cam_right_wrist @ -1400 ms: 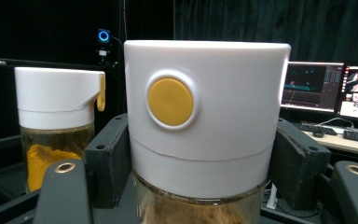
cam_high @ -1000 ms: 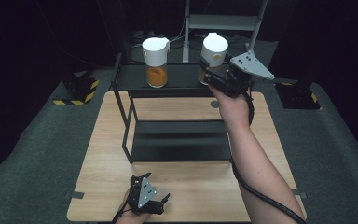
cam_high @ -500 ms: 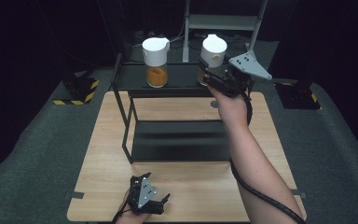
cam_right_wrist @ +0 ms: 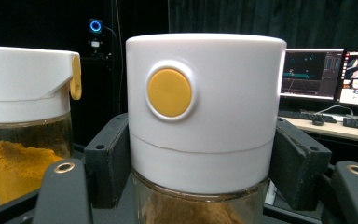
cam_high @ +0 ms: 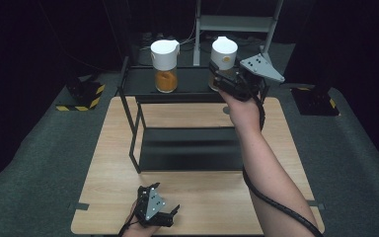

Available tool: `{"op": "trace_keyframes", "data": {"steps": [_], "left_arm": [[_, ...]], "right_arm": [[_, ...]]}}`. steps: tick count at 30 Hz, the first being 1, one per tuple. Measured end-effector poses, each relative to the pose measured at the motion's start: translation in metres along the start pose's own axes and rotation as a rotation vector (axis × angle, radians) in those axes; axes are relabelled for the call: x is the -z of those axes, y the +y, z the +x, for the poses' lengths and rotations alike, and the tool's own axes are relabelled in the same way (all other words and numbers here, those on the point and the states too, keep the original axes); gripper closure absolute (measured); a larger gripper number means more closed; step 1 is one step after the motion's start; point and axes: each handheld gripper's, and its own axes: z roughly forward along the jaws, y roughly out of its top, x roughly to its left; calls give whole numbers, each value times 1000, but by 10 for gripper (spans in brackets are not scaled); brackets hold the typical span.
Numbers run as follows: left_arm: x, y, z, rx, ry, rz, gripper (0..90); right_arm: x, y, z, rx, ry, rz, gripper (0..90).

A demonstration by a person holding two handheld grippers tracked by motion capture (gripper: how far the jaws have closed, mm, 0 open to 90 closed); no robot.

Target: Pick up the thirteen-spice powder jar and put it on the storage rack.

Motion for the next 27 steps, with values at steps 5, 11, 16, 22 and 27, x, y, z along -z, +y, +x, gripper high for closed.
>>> {"op": "trace_keyframes", "data": {"steps": [5, 11, 16, 22, 27], "left_arm": [[0, 0, 0, 0, 0, 0, 7], [0, 0, 0, 1, -1, -1, 7], [0, 0, 0, 2, -2, -1, 7], [0, 0, 0, -1, -1, 1, 7], [0, 1, -1, -4, 2, 3, 7]], "right_arm": [[-3, 1, -1, -2, 3, 6, 292], [-3, 0, -1, 0, 3, 4, 293], [-3, 1, 0, 1, 3, 6, 287], [1, 2, 5, -6, -13, -5, 103], [4, 2, 6, -4, -13, -1, 0]]}}
